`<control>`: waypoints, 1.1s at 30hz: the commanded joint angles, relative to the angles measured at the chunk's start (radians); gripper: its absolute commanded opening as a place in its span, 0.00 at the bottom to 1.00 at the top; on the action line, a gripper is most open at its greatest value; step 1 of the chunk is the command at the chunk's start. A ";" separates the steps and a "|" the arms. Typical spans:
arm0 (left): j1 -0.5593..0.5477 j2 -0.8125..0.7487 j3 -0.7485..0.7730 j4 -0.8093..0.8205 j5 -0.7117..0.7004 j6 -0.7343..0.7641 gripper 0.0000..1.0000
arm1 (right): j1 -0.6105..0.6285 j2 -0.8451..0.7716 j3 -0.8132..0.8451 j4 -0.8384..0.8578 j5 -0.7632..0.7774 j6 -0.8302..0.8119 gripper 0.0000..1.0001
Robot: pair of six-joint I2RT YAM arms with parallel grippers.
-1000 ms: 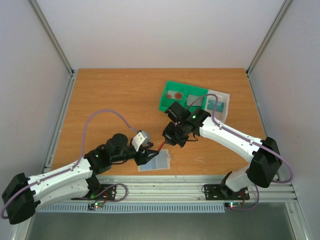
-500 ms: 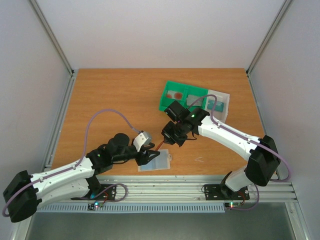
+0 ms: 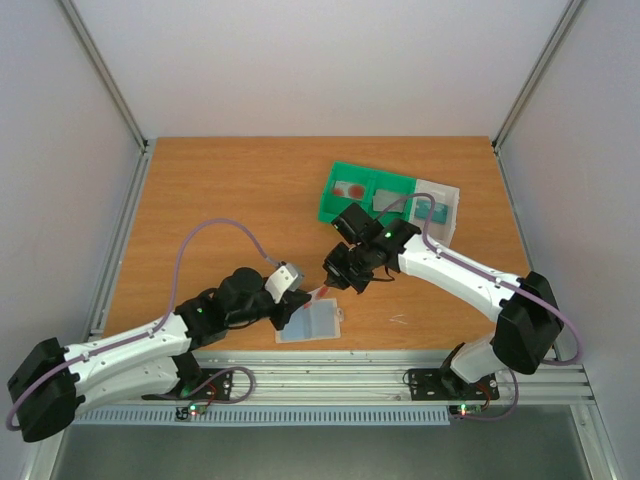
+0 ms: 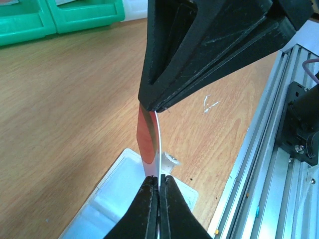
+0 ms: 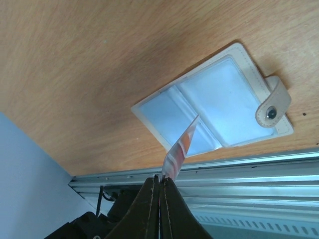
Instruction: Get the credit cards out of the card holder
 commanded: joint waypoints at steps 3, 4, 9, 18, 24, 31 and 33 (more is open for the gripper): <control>-0.004 -0.080 0.003 0.025 -0.048 -0.020 0.00 | -0.005 -0.081 -0.060 0.093 -0.039 -0.183 0.01; -0.003 -0.093 0.002 0.022 -0.048 -0.028 0.00 | -0.007 -0.094 -0.071 0.106 -0.046 -0.231 0.03; -0.003 -0.130 0.004 -0.021 -0.030 -0.084 0.01 | -0.006 -0.247 -0.219 0.233 -0.029 -0.447 0.18; 0.002 -0.184 0.069 -0.152 0.026 -0.237 0.00 | -0.006 -0.599 -0.395 0.277 -0.034 -0.751 0.49; 0.010 -0.202 0.146 -0.220 0.098 -0.431 0.00 | -0.007 -0.715 -0.456 0.295 -0.100 -0.735 0.60; 0.014 -0.223 0.205 -0.215 0.167 -0.646 0.01 | -0.006 -0.808 -0.569 0.452 -0.156 -0.589 0.64; 0.015 -0.229 0.213 -0.206 0.191 -0.691 0.00 | -0.006 -0.848 -0.586 0.452 -0.143 -0.572 0.65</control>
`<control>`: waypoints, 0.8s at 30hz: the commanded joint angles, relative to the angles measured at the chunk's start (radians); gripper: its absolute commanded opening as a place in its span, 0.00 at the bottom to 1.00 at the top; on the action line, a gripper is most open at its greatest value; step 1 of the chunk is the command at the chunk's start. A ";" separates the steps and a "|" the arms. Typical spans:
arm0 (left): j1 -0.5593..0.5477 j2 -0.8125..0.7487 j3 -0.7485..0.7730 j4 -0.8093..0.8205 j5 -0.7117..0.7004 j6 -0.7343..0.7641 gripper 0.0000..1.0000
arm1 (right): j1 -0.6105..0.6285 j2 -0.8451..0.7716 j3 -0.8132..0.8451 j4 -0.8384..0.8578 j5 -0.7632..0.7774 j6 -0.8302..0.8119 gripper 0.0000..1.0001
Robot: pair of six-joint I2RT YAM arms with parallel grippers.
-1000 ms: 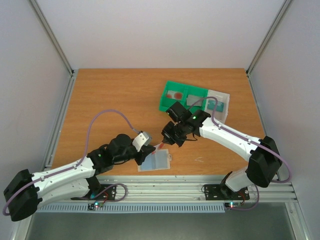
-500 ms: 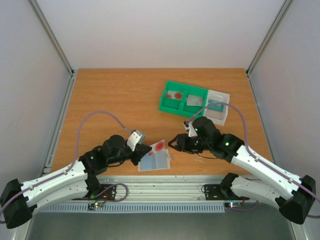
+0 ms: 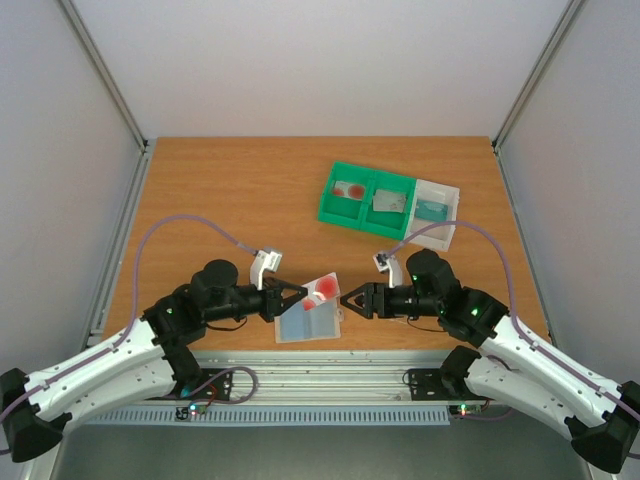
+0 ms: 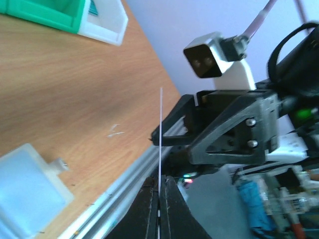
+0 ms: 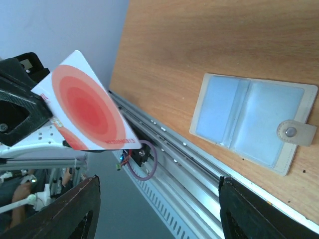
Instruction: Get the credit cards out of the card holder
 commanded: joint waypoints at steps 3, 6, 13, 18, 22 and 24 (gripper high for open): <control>0.006 -0.033 0.038 0.059 0.102 -0.214 0.00 | -0.005 -0.114 -0.035 0.107 -0.043 0.095 0.66; 0.008 -0.038 0.034 0.106 0.136 -0.247 0.01 | -0.004 -0.139 -0.036 0.157 -0.091 0.122 0.65; 0.007 -0.026 0.067 0.069 0.189 -0.299 0.00 | -0.005 -0.177 -0.029 0.149 -0.091 0.177 0.63; 0.008 -0.016 0.064 0.094 0.198 -0.305 0.01 | -0.006 -0.164 -0.054 0.177 -0.106 0.185 0.61; 0.008 -0.010 0.047 0.138 0.221 -0.324 0.00 | -0.005 -0.176 -0.071 0.209 -0.135 0.206 0.52; 0.008 -0.006 0.031 0.166 0.224 -0.336 0.00 | -0.005 -0.185 -0.061 0.195 -0.131 0.206 0.45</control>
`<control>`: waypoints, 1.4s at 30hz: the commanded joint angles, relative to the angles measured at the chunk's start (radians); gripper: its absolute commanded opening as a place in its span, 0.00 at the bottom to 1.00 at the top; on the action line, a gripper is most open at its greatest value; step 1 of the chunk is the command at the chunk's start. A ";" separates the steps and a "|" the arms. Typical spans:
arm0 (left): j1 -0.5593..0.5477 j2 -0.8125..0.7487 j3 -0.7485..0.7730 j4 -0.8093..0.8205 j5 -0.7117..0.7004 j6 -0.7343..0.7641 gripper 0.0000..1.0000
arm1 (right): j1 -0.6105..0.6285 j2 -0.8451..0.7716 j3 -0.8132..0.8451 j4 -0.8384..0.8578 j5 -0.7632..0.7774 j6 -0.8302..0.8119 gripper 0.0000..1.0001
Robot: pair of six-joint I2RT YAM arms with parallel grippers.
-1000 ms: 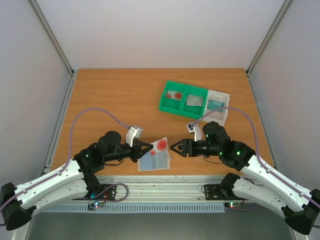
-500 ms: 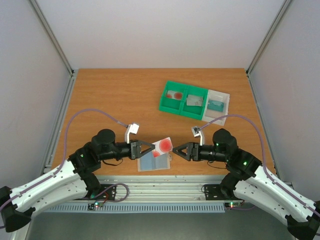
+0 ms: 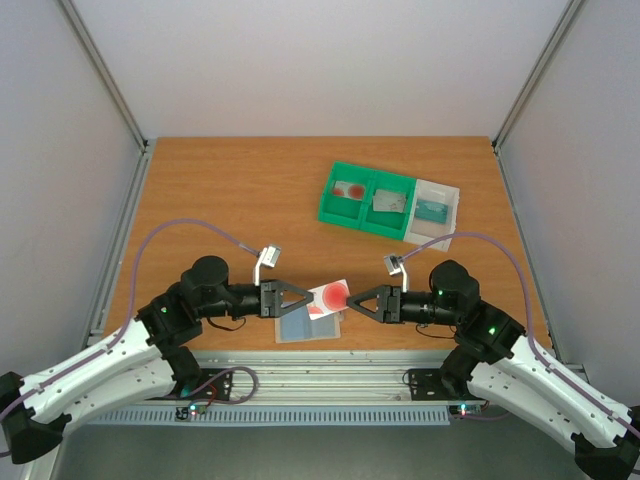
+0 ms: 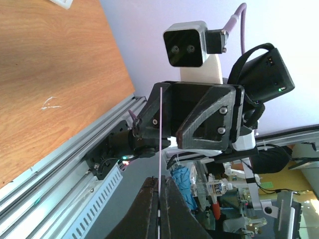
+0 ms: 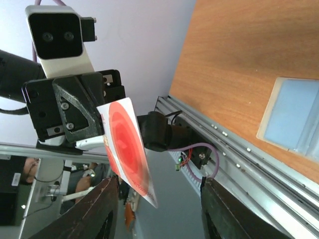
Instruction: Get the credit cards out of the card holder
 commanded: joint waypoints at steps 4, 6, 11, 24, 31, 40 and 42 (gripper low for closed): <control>0.004 0.017 -0.032 0.211 0.067 -0.074 0.00 | -0.004 -0.025 0.016 0.029 -0.024 0.023 0.34; 0.004 0.027 -0.037 0.234 0.088 -0.089 0.01 | -0.004 -0.022 0.018 0.042 -0.034 0.035 0.34; 0.004 0.027 -0.053 0.223 0.078 -0.095 0.00 | -0.004 -0.031 0.011 0.049 -0.034 0.040 0.06; 0.004 -0.109 -0.068 0.001 -0.169 0.020 0.46 | -0.004 -0.027 -0.022 0.117 0.007 0.090 0.01; 0.005 -0.086 -0.071 0.019 -0.175 0.045 0.51 | -0.005 0.030 0.017 0.131 0.043 0.102 0.01; 0.004 -0.013 0.004 -0.170 -0.284 0.155 0.61 | -0.004 0.173 0.092 0.079 0.135 0.008 0.01; 0.005 0.002 0.029 -0.224 -0.318 0.205 0.69 | -0.005 0.222 0.129 0.034 0.172 -0.009 0.01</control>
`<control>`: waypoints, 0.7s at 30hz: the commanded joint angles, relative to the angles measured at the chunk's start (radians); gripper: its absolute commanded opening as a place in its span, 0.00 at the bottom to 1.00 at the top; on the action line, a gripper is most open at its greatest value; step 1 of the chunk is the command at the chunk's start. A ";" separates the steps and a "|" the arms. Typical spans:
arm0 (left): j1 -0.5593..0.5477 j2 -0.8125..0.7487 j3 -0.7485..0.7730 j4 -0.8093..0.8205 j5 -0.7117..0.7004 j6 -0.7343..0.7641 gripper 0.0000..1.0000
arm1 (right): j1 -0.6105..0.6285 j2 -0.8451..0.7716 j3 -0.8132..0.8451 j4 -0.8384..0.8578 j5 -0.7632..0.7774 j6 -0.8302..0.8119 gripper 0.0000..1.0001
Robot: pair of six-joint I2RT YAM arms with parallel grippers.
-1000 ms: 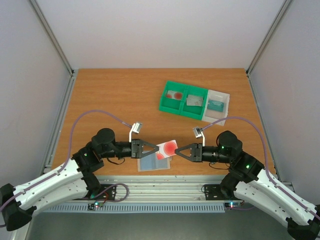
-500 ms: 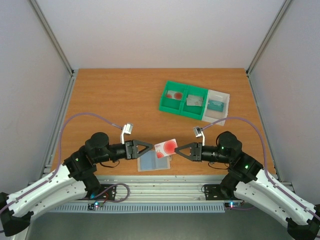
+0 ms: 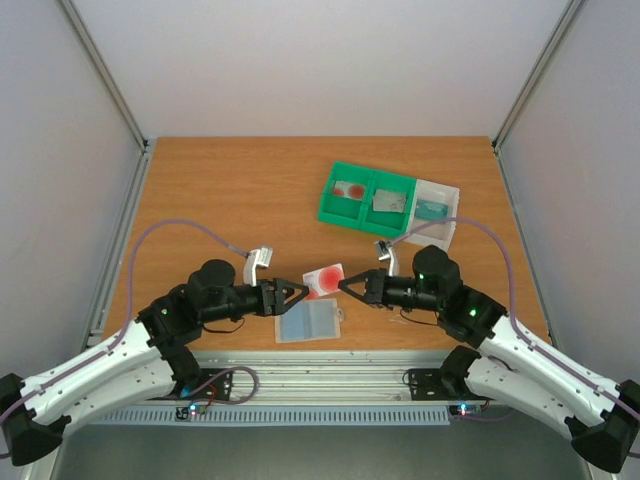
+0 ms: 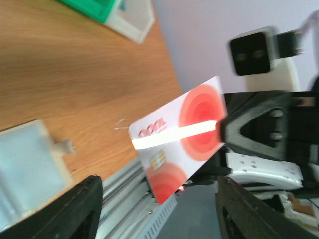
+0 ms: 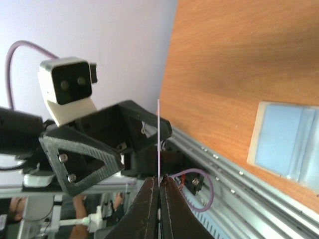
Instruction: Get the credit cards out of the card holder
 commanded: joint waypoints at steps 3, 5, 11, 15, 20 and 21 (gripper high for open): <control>0.000 0.039 0.106 -0.212 -0.170 0.173 0.89 | -0.003 0.110 0.105 -0.059 0.138 -0.075 0.01; 0.000 0.047 0.124 -0.268 -0.219 0.209 0.99 | -0.004 0.151 0.139 -0.101 0.184 -0.092 0.01; 0.001 0.065 0.147 -0.367 -0.312 0.303 0.99 | -0.005 0.318 0.275 -0.190 0.293 -0.155 0.01; 0.000 0.071 0.123 -0.372 -0.328 0.343 0.99 | -0.013 0.450 0.374 -0.260 0.382 -0.173 0.01; 0.000 0.090 0.122 -0.391 -0.345 0.404 0.99 | -0.059 0.575 0.435 -0.271 0.439 -0.146 0.01; 0.000 0.093 0.123 -0.390 -0.348 0.419 0.99 | -0.064 0.592 0.440 -0.267 0.460 -0.142 0.01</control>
